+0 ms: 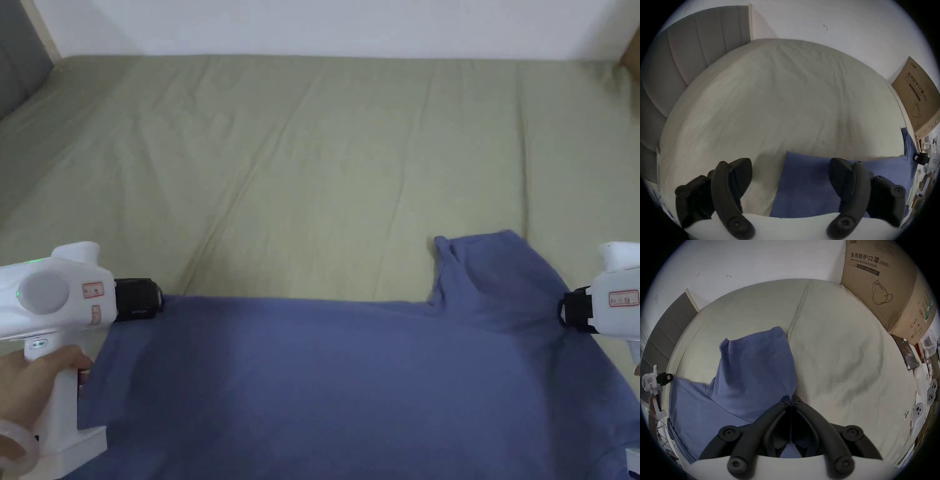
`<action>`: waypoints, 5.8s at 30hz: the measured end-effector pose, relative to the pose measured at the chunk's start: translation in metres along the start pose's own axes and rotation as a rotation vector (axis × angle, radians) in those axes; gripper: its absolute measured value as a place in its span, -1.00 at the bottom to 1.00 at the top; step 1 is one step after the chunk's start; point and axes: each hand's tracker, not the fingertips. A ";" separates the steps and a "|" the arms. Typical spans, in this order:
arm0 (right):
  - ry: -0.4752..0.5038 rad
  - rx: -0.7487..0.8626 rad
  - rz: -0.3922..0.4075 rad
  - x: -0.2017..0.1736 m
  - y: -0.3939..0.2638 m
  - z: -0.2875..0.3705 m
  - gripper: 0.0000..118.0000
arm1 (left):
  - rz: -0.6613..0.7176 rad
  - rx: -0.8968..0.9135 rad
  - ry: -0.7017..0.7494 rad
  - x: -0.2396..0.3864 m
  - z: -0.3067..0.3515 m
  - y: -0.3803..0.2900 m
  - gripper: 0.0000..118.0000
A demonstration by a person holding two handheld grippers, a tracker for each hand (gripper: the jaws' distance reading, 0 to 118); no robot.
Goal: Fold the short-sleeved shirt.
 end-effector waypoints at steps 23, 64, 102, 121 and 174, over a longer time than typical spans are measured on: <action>0.075 0.151 -0.051 0.006 -0.062 0.159 -1.00 | -0.154 0.172 -0.055 0.004 0.164 -0.035 -0.96; 0.069 0.179 0.062 -0.099 -0.232 0.214 -1.00 | -0.018 0.103 -0.278 -0.038 0.245 -0.235 -1.00; 0.216 -0.065 0.210 -0.207 -0.250 0.160 -1.00 | 0.582 0.051 -0.580 -0.153 0.172 -0.251 -0.85; 0.225 -0.044 0.068 -0.153 -0.260 0.173 -1.00 | 0.264 0.164 -0.454 -0.079 0.249 -0.193 -0.85; 0.187 0.014 -0.063 -0.091 -0.291 0.197 -1.00 | -0.149 -0.288 -0.717 0.178 0.170 -0.300 -0.92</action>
